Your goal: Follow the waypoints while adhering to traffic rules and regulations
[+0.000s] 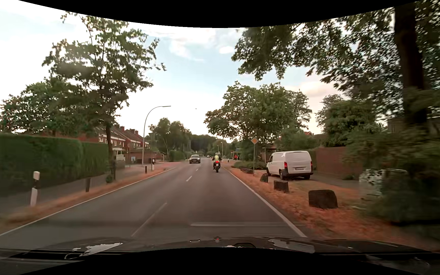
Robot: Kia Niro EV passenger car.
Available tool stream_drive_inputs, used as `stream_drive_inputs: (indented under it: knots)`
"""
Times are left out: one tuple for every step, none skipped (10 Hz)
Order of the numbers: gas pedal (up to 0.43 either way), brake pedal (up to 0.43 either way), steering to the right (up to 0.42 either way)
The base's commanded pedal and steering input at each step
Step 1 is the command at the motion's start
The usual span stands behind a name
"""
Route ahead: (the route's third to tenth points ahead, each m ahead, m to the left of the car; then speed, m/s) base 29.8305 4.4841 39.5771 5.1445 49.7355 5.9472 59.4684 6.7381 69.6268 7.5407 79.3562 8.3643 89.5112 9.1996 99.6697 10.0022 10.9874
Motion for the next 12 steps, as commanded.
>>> stream_drive_inputs:
  knots:
    - [0.220,0.000,-0.025]
    - [0.220,0.000,-0.025]
    - [0.220,0.000,-0.025]
    - [0.220,0.000,-0.025]
    - [0.220,0.000,-0.025]
    - [0.220,0.000,-0.025]
    - [0.209,0.000,-0.024]
    - [0.209,0.000,-0.024]
    - [0.197,0.000,-0.023]
    - [0.197,0.000,-0.023]
    - [0.197,0.000,-0.023]
    - [0.197,0.000,-0.023]
